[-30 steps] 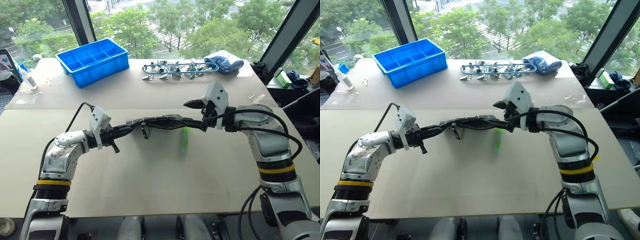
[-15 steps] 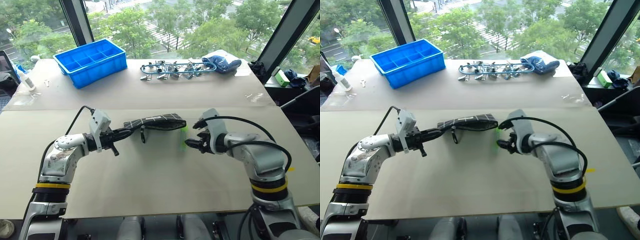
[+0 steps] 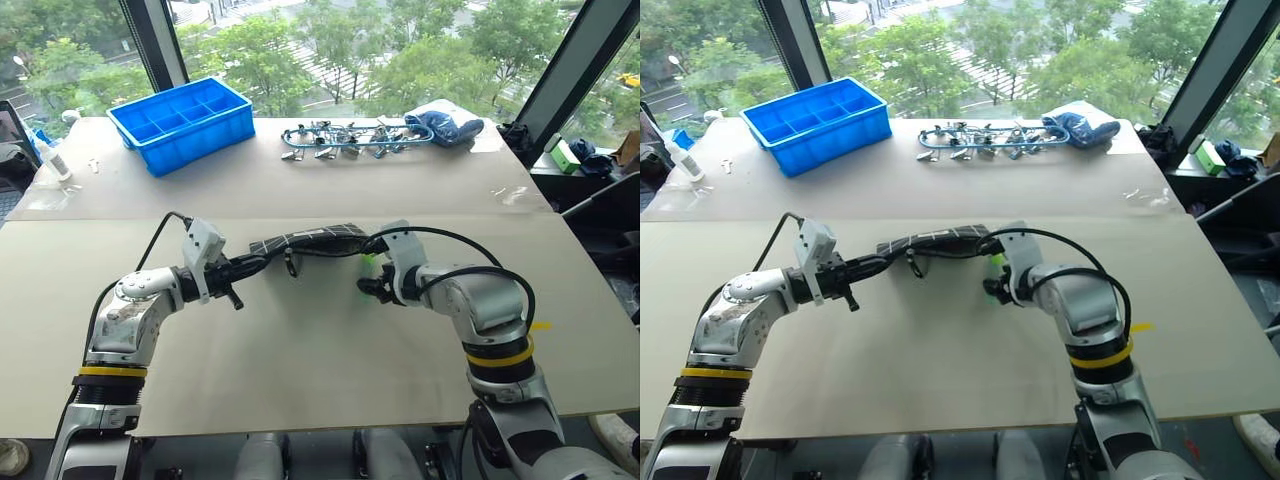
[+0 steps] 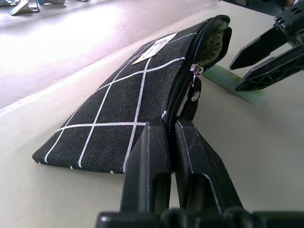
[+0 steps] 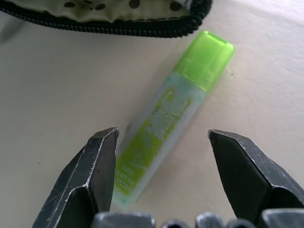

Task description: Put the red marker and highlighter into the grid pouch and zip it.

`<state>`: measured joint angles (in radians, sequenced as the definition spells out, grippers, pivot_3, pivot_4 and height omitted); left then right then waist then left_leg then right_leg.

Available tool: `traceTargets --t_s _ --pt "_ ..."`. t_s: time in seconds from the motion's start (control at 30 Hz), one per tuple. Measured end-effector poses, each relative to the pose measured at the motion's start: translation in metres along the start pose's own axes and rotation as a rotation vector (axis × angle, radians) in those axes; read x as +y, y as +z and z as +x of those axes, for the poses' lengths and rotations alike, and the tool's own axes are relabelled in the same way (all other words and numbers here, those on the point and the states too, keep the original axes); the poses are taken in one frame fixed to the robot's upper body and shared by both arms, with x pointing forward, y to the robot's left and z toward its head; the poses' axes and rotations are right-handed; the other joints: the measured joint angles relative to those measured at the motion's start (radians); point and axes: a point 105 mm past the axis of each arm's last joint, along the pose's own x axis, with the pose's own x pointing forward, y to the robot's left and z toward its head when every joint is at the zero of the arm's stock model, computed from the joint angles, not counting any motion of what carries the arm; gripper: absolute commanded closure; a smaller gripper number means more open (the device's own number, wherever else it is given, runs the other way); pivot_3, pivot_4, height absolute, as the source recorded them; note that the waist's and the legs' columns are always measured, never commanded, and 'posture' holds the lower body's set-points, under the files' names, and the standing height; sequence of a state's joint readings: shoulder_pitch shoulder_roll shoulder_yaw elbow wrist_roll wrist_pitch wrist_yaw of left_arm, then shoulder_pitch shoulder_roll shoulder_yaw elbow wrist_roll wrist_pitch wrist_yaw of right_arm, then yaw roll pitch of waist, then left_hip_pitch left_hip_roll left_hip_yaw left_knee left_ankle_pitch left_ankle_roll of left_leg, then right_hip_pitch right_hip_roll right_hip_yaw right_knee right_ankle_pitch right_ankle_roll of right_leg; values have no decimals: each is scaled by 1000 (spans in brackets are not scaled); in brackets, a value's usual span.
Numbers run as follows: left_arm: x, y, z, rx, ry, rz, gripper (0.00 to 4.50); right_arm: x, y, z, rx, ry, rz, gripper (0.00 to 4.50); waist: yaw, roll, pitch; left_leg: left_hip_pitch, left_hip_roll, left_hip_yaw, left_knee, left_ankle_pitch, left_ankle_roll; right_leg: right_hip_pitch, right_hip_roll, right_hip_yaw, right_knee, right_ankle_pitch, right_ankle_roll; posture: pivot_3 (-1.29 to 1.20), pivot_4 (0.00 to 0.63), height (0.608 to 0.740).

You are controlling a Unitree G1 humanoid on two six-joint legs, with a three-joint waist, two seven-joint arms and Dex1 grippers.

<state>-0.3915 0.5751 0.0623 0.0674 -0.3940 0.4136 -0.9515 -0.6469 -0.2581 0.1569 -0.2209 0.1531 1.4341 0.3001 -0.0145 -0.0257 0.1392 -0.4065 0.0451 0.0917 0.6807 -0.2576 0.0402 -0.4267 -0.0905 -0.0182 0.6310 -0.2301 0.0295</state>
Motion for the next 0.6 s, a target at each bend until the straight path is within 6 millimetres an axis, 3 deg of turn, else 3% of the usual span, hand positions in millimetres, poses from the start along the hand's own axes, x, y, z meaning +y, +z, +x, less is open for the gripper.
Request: traceTargets --t_s 0.2,0.3,0.47,0.6 --pt "-1 -3 0 0 6 -10 4500 5 3 8 -21 -23 -70 1107 0 0 0 1 0 0 0 0 0 1 0 0 0 0 0 0 150 740" --pt "-2 -2 0 -3 8 -5 4500 3 4 10 -44 -43 -135 1739 -1 0 0 1 0 0 0 0 0 1 0 0 0 0 0 0 150 740" --pt "-1 -2 0 -5 13 -4 4500 -11 3 11 -78 -100 -125 3456 4 0 0 1 -1 0 0 0 0 2 -1 0 0 0 0 0 150 740" --pt "-1 -1 0 -9 13 0 4500 -30 0 8 -75 -167 -102 3494 5 0 0 0 -1 -1 0 0 0 1 -1 0 -1 0 0 0 150 740"
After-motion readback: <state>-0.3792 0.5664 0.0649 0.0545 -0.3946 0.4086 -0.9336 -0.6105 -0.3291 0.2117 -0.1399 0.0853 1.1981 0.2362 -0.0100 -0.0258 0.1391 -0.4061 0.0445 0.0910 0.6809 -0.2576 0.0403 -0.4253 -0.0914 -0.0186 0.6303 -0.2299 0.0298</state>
